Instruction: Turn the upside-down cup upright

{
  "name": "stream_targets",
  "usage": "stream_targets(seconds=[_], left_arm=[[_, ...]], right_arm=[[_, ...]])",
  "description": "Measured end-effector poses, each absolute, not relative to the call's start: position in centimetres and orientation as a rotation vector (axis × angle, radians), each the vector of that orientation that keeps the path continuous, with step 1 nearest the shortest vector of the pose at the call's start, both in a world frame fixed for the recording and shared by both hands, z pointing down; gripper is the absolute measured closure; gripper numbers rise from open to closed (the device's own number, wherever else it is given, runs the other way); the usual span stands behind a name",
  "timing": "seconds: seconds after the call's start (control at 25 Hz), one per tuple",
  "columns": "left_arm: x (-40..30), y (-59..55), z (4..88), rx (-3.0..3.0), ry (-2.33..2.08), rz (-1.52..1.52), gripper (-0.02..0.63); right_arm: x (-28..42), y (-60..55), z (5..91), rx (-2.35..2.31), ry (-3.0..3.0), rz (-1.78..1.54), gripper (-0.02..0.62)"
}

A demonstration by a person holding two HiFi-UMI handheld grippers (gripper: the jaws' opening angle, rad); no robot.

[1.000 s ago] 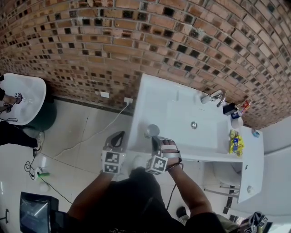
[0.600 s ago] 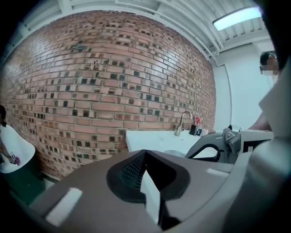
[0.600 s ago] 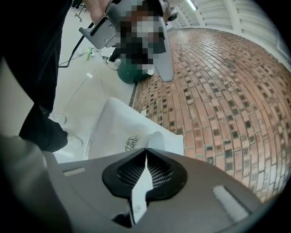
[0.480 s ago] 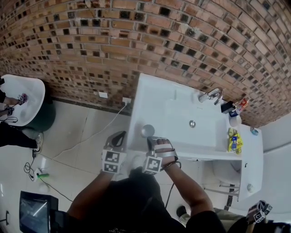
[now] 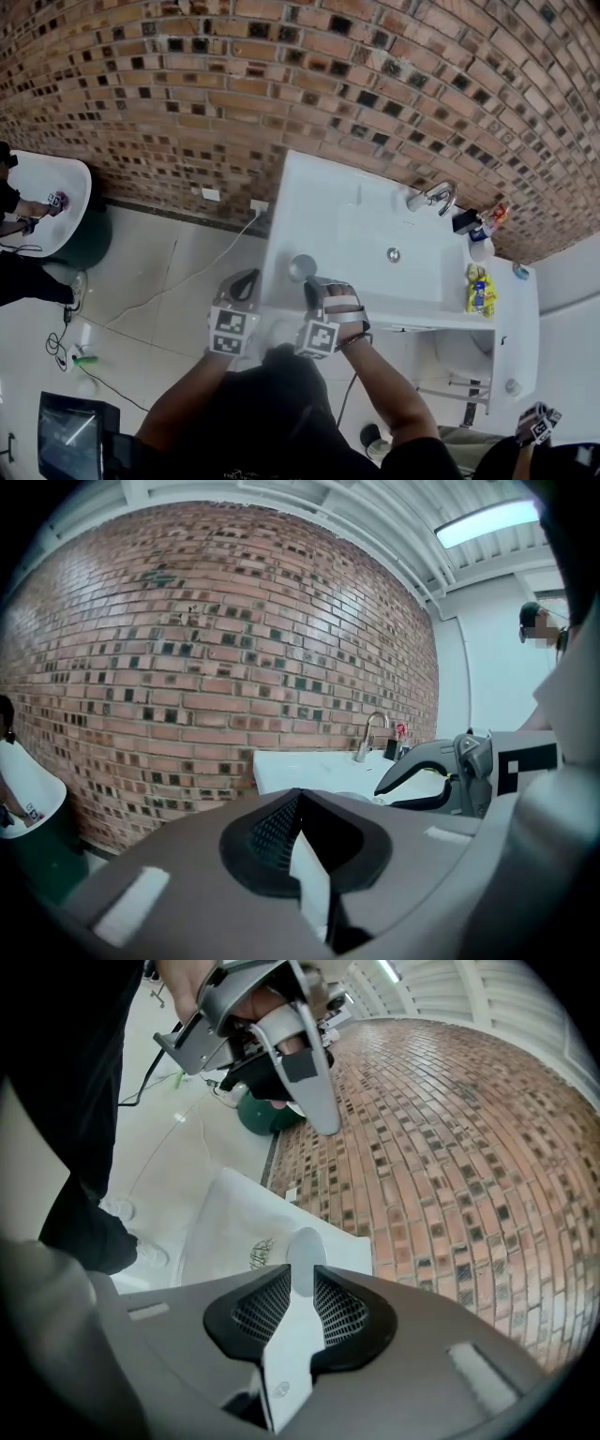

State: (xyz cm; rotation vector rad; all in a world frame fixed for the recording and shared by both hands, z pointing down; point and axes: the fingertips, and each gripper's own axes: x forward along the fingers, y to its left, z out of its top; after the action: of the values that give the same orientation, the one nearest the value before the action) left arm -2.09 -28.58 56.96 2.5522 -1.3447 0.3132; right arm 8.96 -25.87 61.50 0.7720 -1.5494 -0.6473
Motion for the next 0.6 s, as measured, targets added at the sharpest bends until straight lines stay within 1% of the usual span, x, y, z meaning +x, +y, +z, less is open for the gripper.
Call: stream_targets(seconds=[0.16,0.24,0.36,0.6], left_arm=[[-2.2,-28.5,56.8,2.558,-1.349,0.308,0.612],[-2.2,-28.4,56.6,2.555,-1.350,0.298,0.612],[-2.4,-28.3,55.6,2.538,-1.355,0.245,0.612],[-2.3,-28.3,53.1,2.542,-1.381,0.159,0.612]], right_arm=[[8.8,-26.2,60.1,0.868,-1.622,-0.623,0.518],[8.4,-26.5,58.6,0.977,-1.701,-0.568,0.540],[7.6,-26.7,56.9,1.107,-1.791,-0.475,0.551],[7.8,-27.2,53.1,1.469,-1.950,-0.171,0.580]])
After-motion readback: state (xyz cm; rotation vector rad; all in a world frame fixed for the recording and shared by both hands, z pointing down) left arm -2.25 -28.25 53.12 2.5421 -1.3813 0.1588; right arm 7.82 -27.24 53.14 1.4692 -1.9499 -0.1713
